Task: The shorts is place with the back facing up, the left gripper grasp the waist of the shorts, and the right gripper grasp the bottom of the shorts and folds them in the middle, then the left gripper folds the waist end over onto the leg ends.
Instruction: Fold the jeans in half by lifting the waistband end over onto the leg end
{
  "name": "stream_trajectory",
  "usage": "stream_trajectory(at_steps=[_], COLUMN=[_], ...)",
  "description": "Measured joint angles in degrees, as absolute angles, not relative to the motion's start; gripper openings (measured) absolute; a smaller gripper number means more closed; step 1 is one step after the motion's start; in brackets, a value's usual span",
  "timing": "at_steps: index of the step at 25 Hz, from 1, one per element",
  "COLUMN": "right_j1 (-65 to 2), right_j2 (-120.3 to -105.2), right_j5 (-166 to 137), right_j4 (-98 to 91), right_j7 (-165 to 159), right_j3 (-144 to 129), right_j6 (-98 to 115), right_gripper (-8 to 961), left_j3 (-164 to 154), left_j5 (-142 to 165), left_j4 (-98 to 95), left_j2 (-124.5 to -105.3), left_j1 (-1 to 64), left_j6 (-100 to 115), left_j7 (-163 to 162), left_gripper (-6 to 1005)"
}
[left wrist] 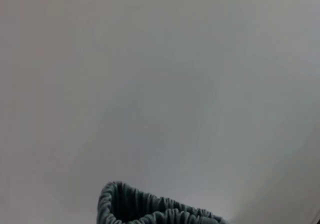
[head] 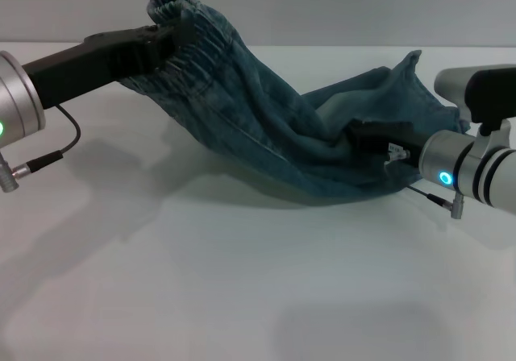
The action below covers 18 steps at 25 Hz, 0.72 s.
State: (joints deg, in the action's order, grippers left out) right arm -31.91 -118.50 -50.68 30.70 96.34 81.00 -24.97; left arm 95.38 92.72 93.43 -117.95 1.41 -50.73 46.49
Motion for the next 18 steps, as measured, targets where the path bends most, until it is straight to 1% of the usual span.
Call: stream_trajectory(at_steps=[5, 10, 18], right_j1=[-33.39, -34.37, -33.91], right_j2=[-118.47, -118.1, -117.96], right_j5=[-52.49, -52.68, -52.73], right_j4=[30.89, 31.2, 31.12], right_j7=[96.59, 97.93, 100.12], right_j3=[81.27, 83.68, 85.96], right_j6=[-23.49, -22.49, -22.32], right_gripper=[56, 57, 59], left_j3=[95.36, 95.42, 95.45], left_j5=[92.48, 92.4, 92.29], left_j4=[93.53, 93.63, 93.82], left_j2=[-117.92, -117.88, -117.86], left_j1=[1.37, 1.38, 1.43], left_j6=[-50.95, -51.4, -51.86], left_j7=[46.73, 46.75, 46.79], left_gripper=[82, 82, 81])
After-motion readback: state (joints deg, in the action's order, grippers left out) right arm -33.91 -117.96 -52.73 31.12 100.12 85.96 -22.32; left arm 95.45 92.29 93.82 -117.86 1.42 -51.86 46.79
